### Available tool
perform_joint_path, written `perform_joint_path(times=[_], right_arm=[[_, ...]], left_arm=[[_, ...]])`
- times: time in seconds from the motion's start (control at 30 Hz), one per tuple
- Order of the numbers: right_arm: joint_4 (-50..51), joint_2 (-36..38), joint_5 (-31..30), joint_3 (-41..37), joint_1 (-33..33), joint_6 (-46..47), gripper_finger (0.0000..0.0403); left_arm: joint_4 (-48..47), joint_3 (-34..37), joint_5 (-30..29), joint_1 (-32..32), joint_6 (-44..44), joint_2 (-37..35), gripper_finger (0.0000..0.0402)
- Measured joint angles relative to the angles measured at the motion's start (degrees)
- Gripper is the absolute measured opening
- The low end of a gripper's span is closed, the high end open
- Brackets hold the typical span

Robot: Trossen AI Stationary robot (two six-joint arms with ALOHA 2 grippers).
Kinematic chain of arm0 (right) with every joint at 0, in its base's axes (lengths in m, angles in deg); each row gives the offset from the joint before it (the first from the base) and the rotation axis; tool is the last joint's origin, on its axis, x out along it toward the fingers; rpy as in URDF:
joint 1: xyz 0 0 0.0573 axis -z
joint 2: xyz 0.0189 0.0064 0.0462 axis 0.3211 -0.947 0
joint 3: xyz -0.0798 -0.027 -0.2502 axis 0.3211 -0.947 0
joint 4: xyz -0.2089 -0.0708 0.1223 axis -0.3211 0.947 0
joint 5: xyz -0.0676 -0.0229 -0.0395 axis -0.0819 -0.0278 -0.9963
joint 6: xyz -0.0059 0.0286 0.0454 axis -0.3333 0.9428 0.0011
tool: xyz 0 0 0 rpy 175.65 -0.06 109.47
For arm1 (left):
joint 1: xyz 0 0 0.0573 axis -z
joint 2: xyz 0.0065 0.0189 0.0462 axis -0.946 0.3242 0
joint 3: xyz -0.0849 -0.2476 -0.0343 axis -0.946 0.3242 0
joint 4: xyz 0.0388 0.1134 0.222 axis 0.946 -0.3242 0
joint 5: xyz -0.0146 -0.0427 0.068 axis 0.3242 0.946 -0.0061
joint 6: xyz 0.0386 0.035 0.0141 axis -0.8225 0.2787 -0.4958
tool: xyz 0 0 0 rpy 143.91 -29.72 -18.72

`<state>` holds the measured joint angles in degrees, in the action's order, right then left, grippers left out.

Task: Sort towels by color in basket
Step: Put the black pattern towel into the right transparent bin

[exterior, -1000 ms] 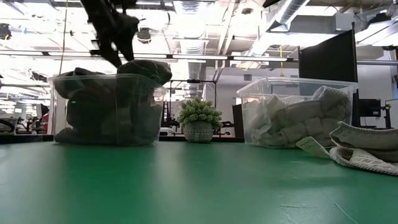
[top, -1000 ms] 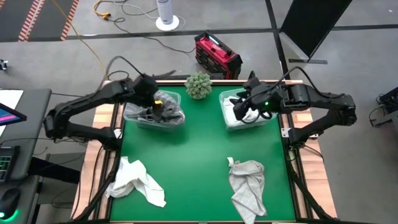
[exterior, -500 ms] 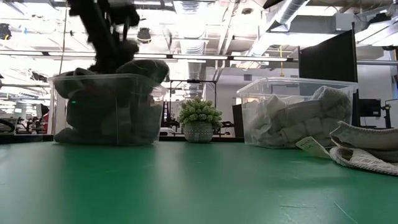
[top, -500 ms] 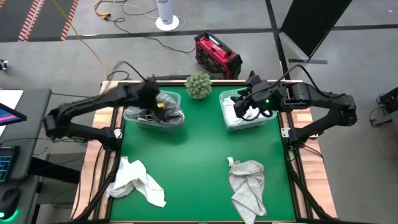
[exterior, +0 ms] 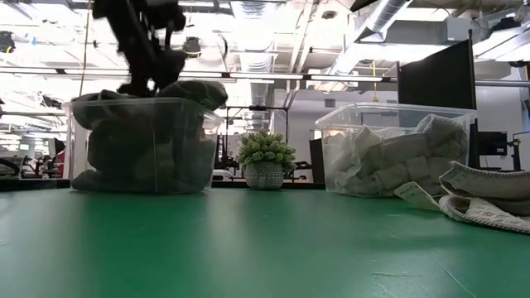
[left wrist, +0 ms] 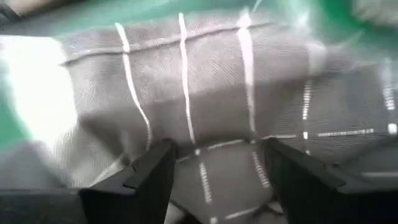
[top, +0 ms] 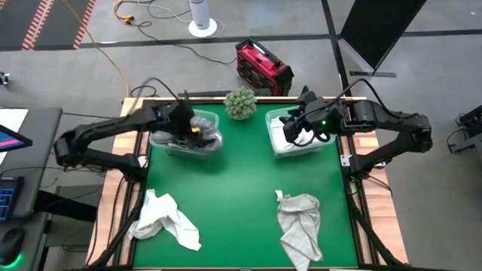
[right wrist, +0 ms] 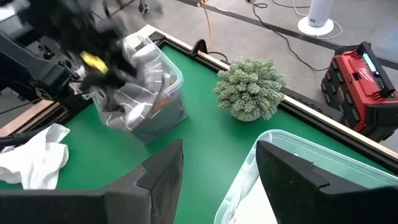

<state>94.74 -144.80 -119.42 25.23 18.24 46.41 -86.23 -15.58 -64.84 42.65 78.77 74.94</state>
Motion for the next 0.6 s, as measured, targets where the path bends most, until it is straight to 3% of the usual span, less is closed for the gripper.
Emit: perform_joint_path(times=[0.13,0.3,0.43,0.6], right_arm=[[0.0,0.0,0.0,0.0,0.0,0.0,0.0227],[0.0,0.0,0.0,0.0,0.0,0.0,0.0227],[0.0,0.0,0.0,0.0,0.0,0.0,0.0227],[0.0,0.0,0.0,0.0,-1.0,0.9,0.0227]], left_arm=[[-8.2,-11.2,-1.7,0.0,0.5,-1.3,0.0238],[-2.3,-16.5,-8.2,1.5,-2.4,-2.0,0.0238],[2.3,-13.2,-14.8,2.7,-6.3,-1.0,0.0238],[17.1,0.1,-19.3,5.2,-6.7,-1.2,0.0238]])
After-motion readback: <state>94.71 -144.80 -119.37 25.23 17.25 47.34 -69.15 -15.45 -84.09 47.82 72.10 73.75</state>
